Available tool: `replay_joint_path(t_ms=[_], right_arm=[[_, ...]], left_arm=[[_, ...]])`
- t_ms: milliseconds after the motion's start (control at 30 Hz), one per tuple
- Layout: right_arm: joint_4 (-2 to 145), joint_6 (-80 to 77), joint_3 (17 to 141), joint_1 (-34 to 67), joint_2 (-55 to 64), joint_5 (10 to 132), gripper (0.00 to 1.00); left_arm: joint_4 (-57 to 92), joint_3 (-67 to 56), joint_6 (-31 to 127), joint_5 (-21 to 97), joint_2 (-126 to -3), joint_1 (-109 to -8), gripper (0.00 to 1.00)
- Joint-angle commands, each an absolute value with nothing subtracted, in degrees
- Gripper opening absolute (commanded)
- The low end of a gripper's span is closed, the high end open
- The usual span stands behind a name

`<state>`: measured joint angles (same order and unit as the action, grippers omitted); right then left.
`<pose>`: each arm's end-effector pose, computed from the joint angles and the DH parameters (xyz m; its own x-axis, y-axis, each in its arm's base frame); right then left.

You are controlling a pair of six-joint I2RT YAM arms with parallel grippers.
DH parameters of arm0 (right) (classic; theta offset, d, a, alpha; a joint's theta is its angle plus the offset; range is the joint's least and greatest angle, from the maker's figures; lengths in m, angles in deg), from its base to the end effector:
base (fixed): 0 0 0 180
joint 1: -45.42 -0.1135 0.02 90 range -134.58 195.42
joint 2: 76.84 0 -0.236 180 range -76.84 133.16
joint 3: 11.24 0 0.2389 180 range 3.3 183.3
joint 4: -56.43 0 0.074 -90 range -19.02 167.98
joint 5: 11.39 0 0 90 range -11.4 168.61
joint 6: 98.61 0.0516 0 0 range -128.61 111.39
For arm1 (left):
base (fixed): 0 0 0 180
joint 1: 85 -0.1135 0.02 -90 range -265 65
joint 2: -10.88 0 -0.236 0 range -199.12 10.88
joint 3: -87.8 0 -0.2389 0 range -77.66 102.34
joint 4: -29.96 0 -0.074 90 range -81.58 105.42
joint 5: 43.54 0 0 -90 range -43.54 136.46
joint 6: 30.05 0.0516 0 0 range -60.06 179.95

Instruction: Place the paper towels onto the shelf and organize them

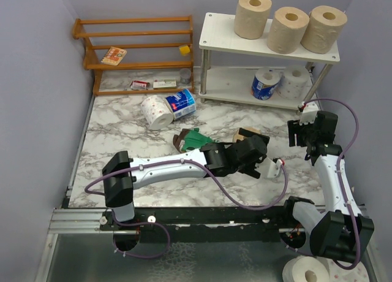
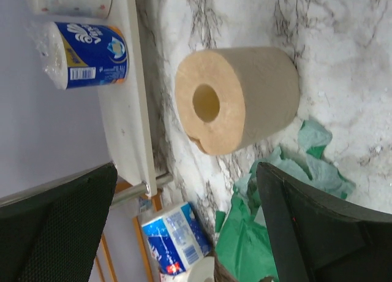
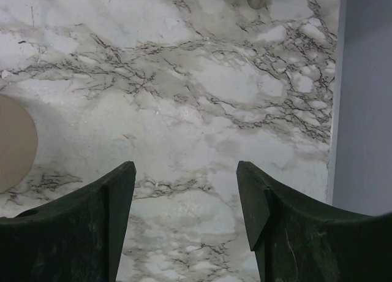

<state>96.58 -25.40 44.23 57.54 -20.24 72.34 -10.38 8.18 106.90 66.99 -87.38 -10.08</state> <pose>0.2193 -0.0413 0.2232 -0.6546 -0.1531 -0.7403 -0.0633 0.9869 -0.1481 0.1186 -0.3706 0.2802 0.4985 0.7802 -0.3778 0.6860 -0.0886 0.7222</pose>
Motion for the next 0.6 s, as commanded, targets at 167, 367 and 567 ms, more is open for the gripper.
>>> replay_joint_path(t_ms=[167,367,567], right_arm=[[95.02,-26.01,43.75,57.90,-20.82,72.77,0.68],[94.97,-26.09,43.60,57.91,-21.46,72.57,0.68],[95.10,-26.36,43.40,57.90,-22.36,72.19,0.68]], left_arm=[[-9.61,12.24,101.28,57.94,-94.41,-9.77,0.99],[-10.32,14.08,100.28,56.62,-97.87,-9.84,0.97],[-10.22,15.88,100.93,57.84,-100.99,-9.96,0.89]])
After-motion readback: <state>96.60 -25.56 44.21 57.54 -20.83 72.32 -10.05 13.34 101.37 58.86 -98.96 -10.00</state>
